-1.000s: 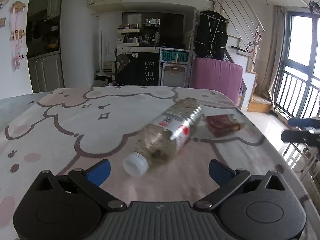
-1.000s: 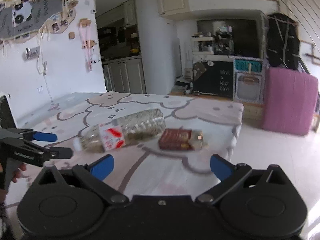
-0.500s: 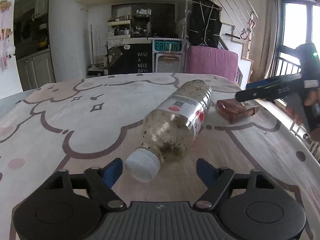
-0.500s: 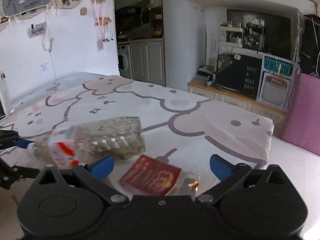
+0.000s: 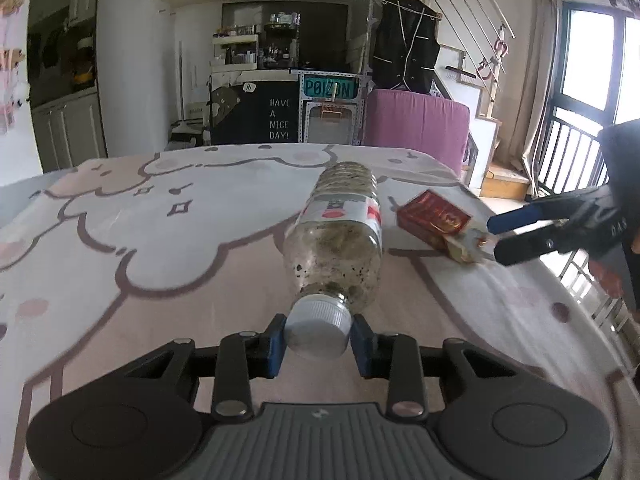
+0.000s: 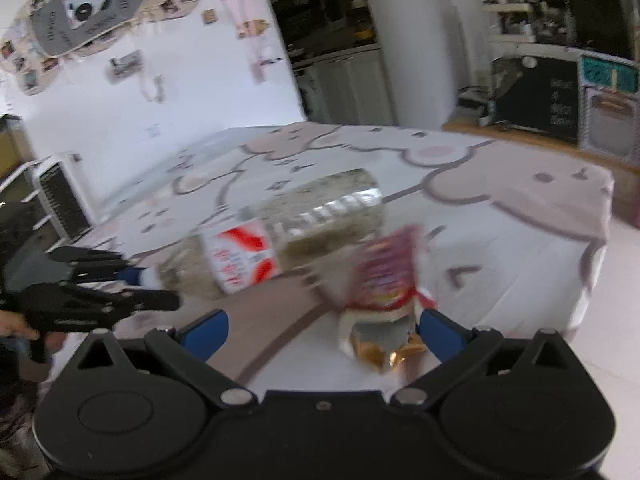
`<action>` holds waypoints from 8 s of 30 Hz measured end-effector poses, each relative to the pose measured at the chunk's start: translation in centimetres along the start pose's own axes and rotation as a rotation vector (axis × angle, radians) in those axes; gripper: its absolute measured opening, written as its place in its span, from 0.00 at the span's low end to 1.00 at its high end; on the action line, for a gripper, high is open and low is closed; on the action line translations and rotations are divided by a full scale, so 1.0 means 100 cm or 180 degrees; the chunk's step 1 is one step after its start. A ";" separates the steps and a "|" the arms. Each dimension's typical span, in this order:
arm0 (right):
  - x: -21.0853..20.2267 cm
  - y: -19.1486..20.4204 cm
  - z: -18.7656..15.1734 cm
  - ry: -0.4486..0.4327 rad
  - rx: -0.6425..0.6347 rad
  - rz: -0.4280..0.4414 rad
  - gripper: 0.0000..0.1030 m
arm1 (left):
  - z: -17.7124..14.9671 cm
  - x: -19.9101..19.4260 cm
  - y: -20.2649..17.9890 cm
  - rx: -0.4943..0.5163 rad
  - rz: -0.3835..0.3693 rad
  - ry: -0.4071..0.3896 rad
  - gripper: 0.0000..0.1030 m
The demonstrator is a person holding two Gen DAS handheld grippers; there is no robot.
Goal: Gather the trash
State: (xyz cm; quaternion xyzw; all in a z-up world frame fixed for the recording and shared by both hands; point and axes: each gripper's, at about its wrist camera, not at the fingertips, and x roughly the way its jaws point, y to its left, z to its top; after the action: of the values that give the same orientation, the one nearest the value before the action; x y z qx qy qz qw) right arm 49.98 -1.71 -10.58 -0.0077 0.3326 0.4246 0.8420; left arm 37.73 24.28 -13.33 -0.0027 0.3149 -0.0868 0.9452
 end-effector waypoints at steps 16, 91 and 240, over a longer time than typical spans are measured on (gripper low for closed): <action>0.022 0.011 0.003 -0.0216 0.0406 -0.1167 0.92 | -0.033 -0.058 -0.033 0.0006 -0.0005 0.0246 0.85; -0.205 0.079 -0.090 -0.0444 0.0355 -0.1708 0.50 | 0.009 -0.098 -0.194 -0.0415 0.0284 -0.0141 0.60; -0.328 -0.029 -0.231 -0.0246 0.1311 -0.2080 1.00 | -0.030 -0.021 -0.344 -0.0294 -0.0322 0.0565 1.00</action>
State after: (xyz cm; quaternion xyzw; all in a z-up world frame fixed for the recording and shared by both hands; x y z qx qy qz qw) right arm 25.56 -33.72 -10.79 0.0720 0.3590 0.0582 0.9287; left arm 28.76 -9.13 -12.42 -0.0543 0.4004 -0.1197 0.9069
